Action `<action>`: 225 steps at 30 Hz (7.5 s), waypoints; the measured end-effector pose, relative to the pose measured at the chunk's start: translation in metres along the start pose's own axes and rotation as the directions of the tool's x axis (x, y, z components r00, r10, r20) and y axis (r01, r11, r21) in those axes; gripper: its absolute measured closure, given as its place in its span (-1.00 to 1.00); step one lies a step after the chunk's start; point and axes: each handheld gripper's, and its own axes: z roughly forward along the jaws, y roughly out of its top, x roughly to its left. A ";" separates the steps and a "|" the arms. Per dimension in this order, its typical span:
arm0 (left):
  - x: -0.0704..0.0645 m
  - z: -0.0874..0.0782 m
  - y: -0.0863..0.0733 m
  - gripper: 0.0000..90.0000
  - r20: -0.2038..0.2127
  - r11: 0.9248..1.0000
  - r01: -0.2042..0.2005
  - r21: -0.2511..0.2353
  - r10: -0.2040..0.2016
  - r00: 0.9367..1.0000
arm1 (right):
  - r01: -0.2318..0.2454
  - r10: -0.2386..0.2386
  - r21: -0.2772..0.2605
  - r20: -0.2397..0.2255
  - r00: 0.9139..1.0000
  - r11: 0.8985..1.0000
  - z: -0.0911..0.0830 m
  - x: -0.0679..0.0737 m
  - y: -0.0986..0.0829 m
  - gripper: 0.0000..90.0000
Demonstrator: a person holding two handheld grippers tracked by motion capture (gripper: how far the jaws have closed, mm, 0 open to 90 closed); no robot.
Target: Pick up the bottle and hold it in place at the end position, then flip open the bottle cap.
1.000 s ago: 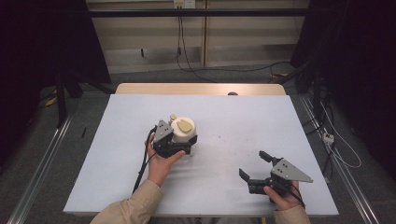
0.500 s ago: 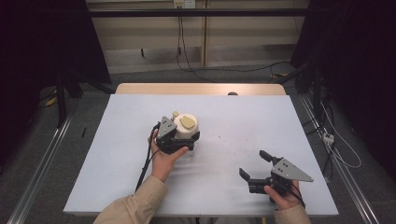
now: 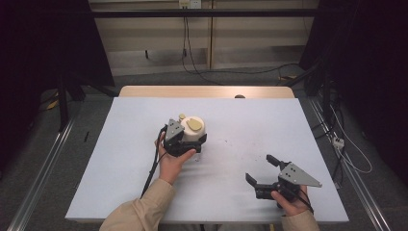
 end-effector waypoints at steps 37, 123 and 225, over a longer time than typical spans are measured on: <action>0.002 0.021 0.002 -0.85 -0.015 1.000 0.028 -0.012 -0.028 0.999 | -0.002 0.002 0.003 0.005 1.000 1.000 0.001 0.000 0.000 -0.95; -0.010 0.047 -0.004 -0.86 -0.010 1.000 -0.003 -0.003 0.003 1.000 | 0.002 -0.002 0.035 -0.009 1.000 0.999 0.013 0.001 0.002 -0.94; -0.010 0.045 -0.009 -0.86 -0.007 1.000 -0.009 -0.015 0.009 1.000 | -0.064 0.091 0.246 -0.101 0.991 0.967 0.148 0.008 0.090 1.00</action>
